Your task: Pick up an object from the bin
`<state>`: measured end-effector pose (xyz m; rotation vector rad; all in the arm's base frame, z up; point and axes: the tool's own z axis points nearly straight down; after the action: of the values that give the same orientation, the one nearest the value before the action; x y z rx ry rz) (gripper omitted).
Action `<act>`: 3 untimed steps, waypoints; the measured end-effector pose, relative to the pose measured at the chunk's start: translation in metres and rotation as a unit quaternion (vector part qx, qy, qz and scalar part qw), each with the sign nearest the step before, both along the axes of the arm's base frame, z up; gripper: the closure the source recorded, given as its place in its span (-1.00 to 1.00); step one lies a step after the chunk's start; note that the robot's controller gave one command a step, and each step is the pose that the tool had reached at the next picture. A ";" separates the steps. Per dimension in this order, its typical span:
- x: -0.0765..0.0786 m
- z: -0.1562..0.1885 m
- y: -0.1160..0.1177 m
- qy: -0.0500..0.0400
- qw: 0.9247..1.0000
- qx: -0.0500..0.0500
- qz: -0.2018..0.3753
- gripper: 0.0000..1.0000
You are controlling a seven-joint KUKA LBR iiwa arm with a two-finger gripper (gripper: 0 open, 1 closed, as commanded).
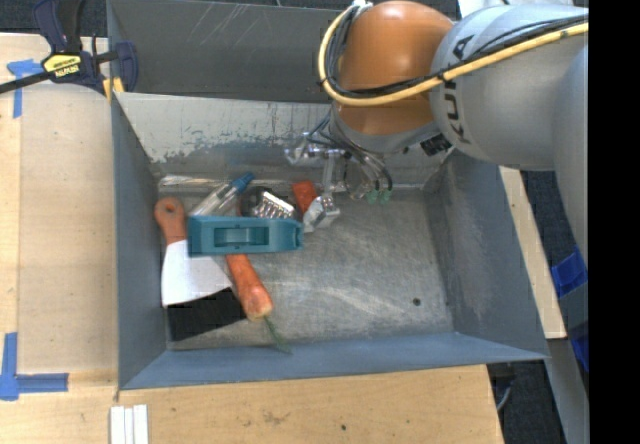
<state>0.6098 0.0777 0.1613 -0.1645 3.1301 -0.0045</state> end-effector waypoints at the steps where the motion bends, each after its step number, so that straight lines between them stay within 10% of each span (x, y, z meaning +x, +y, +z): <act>1: 0.001 -0.053 0.025 -0.002 0.998 0.002 0.065 -1.00; 2: 0.000 -0.075 0.023 0.002 0.999 0.001 0.050 1.00; 3: 0.000 -0.075 0.023 0.002 0.999 0.001 0.050 1.00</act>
Offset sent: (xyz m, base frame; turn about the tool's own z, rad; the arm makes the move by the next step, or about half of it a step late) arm 0.0057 0.0329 -0.0717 -0.1466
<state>0.6093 0.1012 0.0862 -0.3211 3.1220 0.0003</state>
